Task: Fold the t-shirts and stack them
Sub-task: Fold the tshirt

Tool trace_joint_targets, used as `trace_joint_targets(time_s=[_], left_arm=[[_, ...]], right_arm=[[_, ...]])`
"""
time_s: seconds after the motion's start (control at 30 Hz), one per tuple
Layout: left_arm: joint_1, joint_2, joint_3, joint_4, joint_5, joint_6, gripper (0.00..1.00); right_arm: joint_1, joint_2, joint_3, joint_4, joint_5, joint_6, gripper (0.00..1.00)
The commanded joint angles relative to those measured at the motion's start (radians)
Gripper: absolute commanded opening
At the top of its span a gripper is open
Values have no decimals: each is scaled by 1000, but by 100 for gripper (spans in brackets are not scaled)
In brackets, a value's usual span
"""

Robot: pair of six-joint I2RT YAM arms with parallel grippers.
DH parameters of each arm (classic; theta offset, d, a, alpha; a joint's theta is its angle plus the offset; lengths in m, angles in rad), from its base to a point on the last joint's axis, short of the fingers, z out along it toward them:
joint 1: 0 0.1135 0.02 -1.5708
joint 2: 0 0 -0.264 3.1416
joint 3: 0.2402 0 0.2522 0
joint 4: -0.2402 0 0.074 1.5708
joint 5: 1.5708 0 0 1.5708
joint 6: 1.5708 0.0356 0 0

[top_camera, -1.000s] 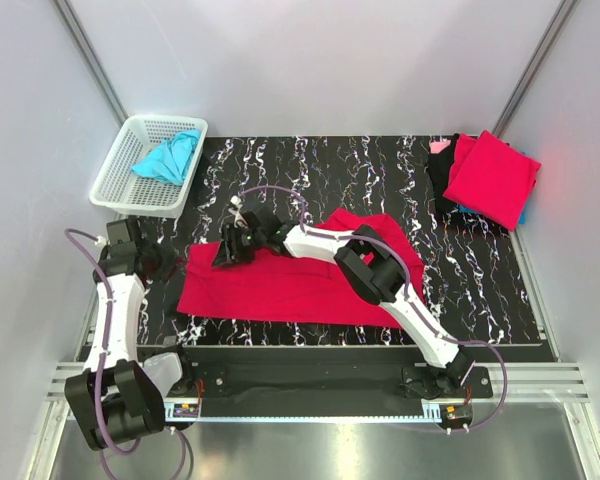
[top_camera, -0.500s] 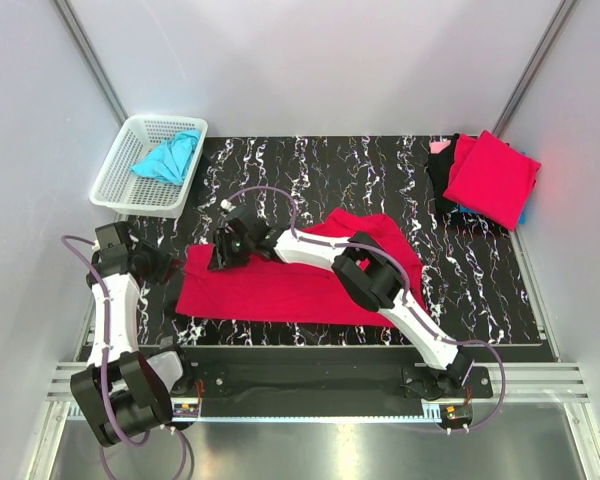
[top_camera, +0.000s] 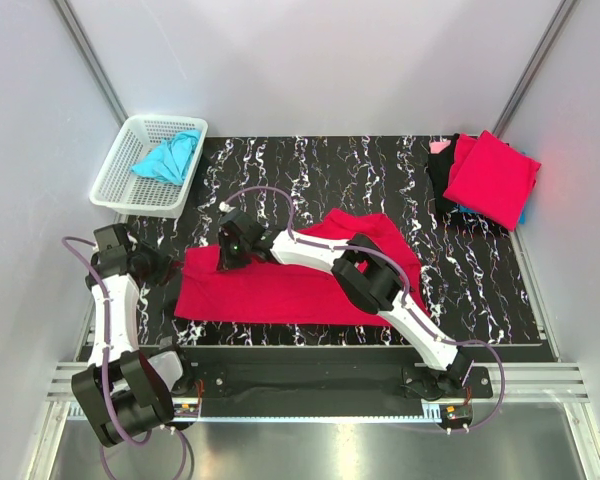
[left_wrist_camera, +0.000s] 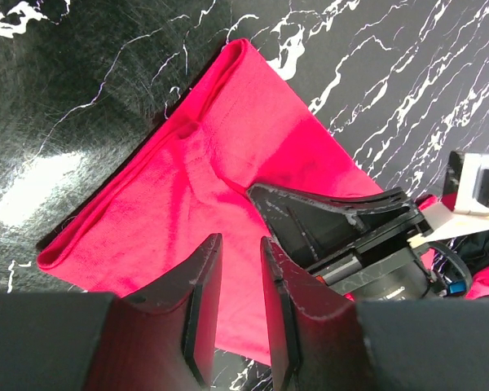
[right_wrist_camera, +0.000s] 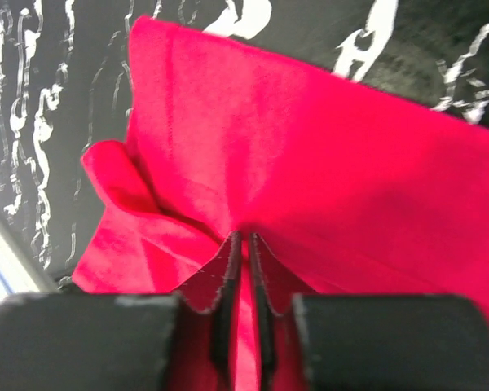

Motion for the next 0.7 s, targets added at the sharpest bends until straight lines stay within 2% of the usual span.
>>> trace_joint_targets(time_s=[0.0,0.1,0.3,0.37,0.4,0.47,0.5,0.67], left_arm=[[6,-5,-8,28,40,19,30],[5,0,-11,28,46,24,30],[6,-6,-17,28,51,33,30],[6,-11,-19,28,49,36,30],[6,-12,-20,28,48,37,30],[6,-9,-20,28,49,39,30],[5,-9,-19,28,49,41,30],[5,-8,-19,28,46,42,30]], right_arm=[[10,-12,53,-47,79,-37,12],[10,-7,68,-53,81,-46,0],[12,23,120,-73,52,-47,1],[13,26,131,-81,46,-44,8],[13,26,134,-81,43,-43,20],[15,20,132,-81,44,-43,27],[16,20,135,-84,41,-43,34],[18,32,149,-85,27,-40,39]])
